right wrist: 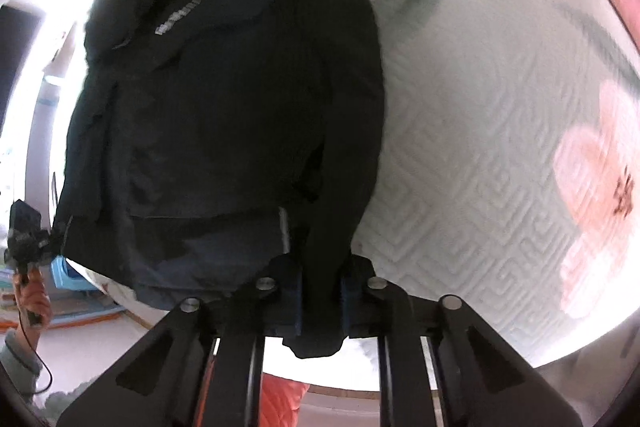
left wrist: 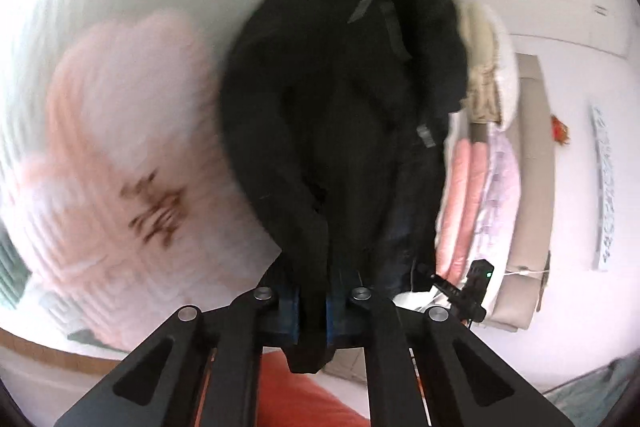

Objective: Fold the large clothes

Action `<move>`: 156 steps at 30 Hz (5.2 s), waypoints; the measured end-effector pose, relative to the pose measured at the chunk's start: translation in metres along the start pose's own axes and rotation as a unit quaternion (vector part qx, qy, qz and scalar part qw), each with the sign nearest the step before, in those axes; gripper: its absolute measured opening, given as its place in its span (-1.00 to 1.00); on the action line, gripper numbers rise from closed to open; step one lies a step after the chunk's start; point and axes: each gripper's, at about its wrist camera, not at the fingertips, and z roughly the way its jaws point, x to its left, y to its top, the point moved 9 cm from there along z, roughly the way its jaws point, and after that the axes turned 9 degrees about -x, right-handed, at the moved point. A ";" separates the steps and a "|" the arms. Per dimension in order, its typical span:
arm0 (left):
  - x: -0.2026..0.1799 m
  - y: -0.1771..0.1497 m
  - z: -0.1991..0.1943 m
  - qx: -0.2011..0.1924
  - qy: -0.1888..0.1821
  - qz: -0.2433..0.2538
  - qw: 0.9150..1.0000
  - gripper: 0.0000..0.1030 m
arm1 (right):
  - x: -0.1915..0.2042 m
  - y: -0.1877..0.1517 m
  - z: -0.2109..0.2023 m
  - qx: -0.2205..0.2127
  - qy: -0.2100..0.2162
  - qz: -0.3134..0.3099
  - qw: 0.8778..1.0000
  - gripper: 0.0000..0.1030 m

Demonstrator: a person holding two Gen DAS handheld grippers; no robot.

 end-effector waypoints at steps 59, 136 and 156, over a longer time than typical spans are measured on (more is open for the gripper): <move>-0.140 0.390 0.008 -0.072 0.130 0.226 0.963 0.03 | 0.077 0.459 0.044 -0.120 0.051 0.007 0.991 0.29; -0.253 0.254 0.220 -0.084 0.140 0.355 0.921 -0.34 | 0.203 0.388 0.112 -0.107 -0.057 -0.137 0.983 0.12; -0.268 0.357 0.235 -0.118 0.162 0.300 0.933 -0.07 | 0.220 0.485 0.127 -0.145 -0.034 -0.104 0.983 0.25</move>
